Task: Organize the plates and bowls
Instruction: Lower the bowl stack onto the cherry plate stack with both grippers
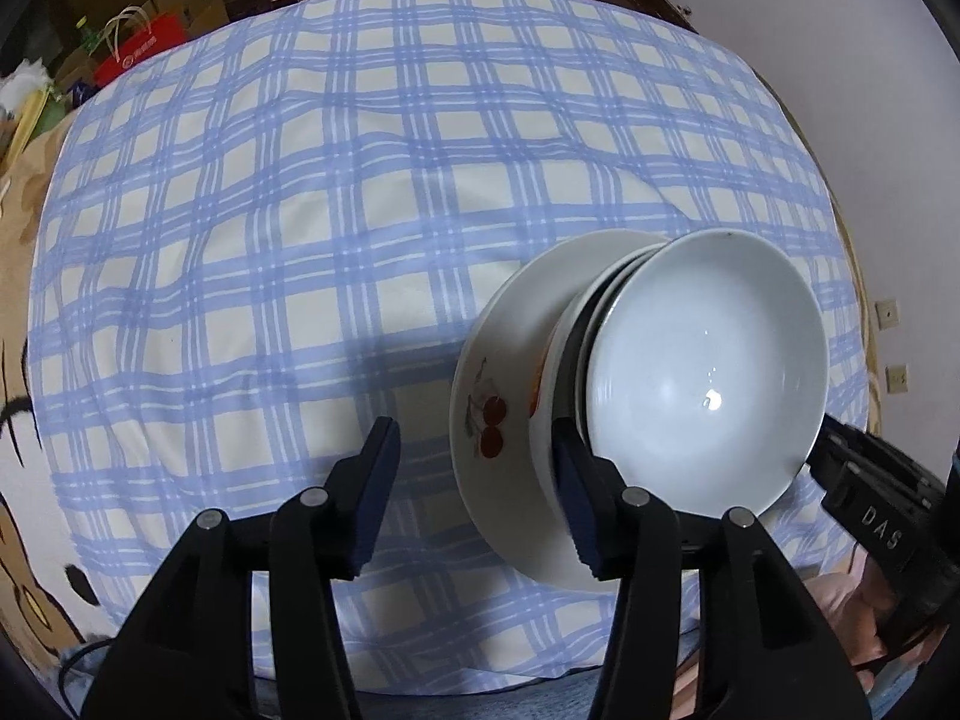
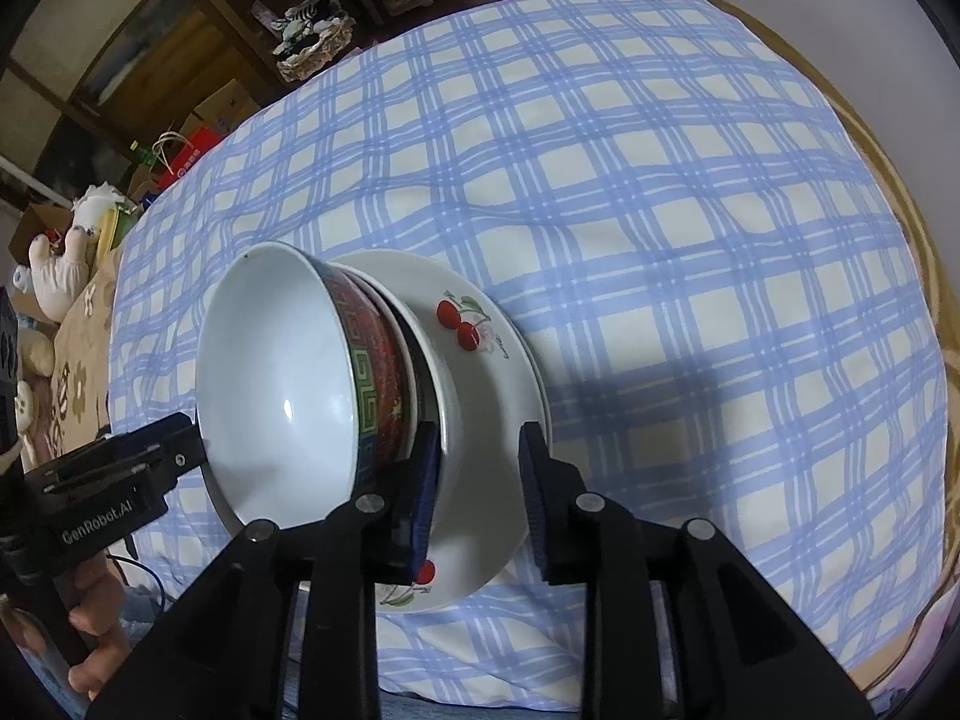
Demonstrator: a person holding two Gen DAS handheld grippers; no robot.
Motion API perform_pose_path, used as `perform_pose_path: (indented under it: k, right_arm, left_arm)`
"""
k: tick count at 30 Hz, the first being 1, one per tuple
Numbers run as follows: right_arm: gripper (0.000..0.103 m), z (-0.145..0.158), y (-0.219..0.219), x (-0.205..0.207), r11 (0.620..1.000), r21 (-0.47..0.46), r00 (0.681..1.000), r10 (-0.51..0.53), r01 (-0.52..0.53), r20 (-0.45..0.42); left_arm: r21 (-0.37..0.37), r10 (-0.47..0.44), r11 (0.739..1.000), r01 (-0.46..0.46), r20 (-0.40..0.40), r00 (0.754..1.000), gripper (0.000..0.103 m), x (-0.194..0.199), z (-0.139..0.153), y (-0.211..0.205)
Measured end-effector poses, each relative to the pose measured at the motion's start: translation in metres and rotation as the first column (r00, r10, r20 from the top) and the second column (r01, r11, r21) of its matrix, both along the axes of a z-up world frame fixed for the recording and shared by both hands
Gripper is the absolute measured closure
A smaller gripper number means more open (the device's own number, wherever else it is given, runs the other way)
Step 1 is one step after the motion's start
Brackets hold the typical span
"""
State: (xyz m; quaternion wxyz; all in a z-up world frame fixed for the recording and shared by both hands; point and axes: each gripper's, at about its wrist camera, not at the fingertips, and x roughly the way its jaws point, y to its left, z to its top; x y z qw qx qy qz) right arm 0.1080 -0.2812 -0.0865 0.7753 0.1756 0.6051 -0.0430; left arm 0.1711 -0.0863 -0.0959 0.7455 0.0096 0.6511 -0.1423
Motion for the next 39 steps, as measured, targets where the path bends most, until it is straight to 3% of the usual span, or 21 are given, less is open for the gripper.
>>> perform_pose_path:
  k: [6, 14, 25, 30, 34, 39]
  right_arm:
    - [0.071, -0.003, -0.002, -0.002, 1.0, 0.027, 1.0, 0.004, -0.003, -0.016]
    - [0.068, -0.003, -0.004, -0.003, 1.0, 0.027, 1.0, 0.014, -0.013, -0.014]
    - [0.065, 0.0, -0.004, -0.004, 0.998, 0.008, 0.998, 0.07, -0.07, 0.0]
    - [0.065, -0.001, -0.006, -0.002, 0.998, 0.023, 0.998, 0.062, -0.062, -0.025]
    - [0.065, -0.001, -0.007, -0.002, 0.999, 0.03, 0.998, 0.045, -0.043, -0.051]
    - [0.065, -0.006, -0.011, -0.002, 0.997, 0.072, 0.995, 0.036, -0.03, -0.092]
  left_arm:
    - [-0.024, -0.009, 1.0, 0.008, -0.03, 1.0, 0.053, 0.003, -0.001, 0.003]
    - [-0.03, -0.029, 0.999, 0.028, -0.005, 1.0, 0.052, 0.0, 0.004, 0.004]
    - [-0.078, -0.075, 0.994, 0.07, -0.058, 0.995, 0.052, 0.003, -0.006, 0.009]
    - [-0.041, -0.109, 0.993, 0.107, -0.035, 0.993, 0.052, 0.004, -0.003, 0.0]
    - [0.021, -0.132, 0.991, 0.131, 0.051, 0.99, 0.052, -0.001, 0.005, -0.011]
    - [0.062, -0.138, 0.989, 0.133, 0.091, 0.986, 0.051, -0.004, 0.007, -0.019]
